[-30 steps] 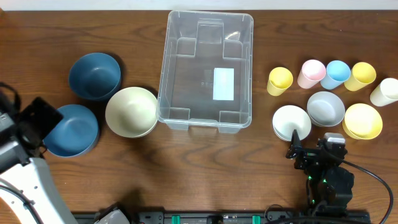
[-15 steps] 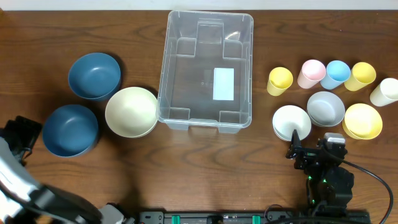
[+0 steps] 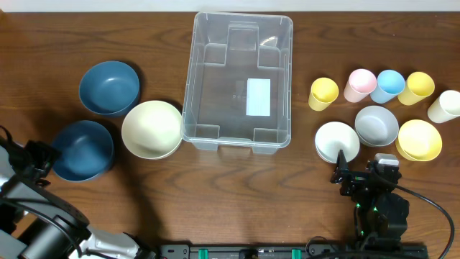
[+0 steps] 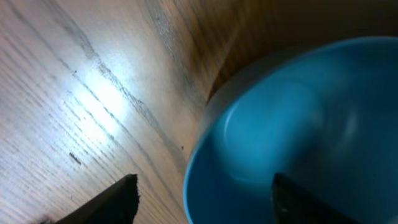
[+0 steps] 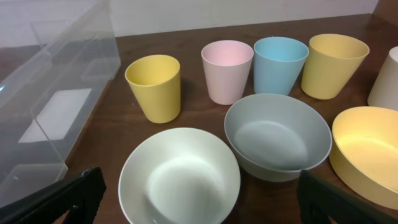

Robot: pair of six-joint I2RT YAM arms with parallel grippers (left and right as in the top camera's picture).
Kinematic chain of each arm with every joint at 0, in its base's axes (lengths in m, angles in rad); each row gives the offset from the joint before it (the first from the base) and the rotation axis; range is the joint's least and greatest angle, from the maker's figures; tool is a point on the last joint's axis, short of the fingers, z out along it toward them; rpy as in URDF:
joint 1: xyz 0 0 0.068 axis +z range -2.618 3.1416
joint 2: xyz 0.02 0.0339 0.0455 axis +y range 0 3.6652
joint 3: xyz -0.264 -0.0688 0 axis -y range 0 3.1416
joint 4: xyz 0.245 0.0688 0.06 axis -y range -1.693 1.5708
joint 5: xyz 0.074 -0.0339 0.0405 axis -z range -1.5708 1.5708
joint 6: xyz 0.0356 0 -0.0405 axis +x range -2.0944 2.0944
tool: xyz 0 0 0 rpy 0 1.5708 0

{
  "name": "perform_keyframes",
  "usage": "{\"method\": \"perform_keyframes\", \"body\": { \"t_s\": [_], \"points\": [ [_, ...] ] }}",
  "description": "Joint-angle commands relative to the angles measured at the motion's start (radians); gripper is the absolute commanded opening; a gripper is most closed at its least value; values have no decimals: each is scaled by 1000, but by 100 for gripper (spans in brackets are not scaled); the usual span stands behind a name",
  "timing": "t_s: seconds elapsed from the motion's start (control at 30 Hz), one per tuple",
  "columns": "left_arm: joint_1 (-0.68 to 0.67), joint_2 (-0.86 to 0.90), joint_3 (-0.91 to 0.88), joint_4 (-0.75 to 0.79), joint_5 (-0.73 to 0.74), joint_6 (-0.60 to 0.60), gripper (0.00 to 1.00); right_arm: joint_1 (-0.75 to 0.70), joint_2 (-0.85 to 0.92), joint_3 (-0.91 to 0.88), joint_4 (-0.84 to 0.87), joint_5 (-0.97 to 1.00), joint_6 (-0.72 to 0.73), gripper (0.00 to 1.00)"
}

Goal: Pack container
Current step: 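Grasp the front dark blue bowl's rim with the left gripper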

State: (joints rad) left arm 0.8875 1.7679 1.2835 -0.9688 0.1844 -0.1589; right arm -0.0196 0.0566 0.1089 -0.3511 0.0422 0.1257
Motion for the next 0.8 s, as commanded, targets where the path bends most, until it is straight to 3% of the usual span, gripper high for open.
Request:
{"method": "perform_keyframes", "body": {
  "t_s": [0.0,0.3,0.37,0.47,0.77],
  "points": [
    [2,35,-41,14,6,17,60,-9,-6,-3,0,6,12,99],
    [2,39,-64,44,6,18,29,-9,-6,-3,-1,6,12,99],
    [2,39,-64,42,5,26,15,-9,-6,-3,-1,6,12,98],
    [3,39,-64,32,5,28,6,-9,-6,-3,-1,6,12,99],
    [2,-4,-64,-18,-18,6,6,-9,-6,-3,-1,6,12,99]
  ]
}}
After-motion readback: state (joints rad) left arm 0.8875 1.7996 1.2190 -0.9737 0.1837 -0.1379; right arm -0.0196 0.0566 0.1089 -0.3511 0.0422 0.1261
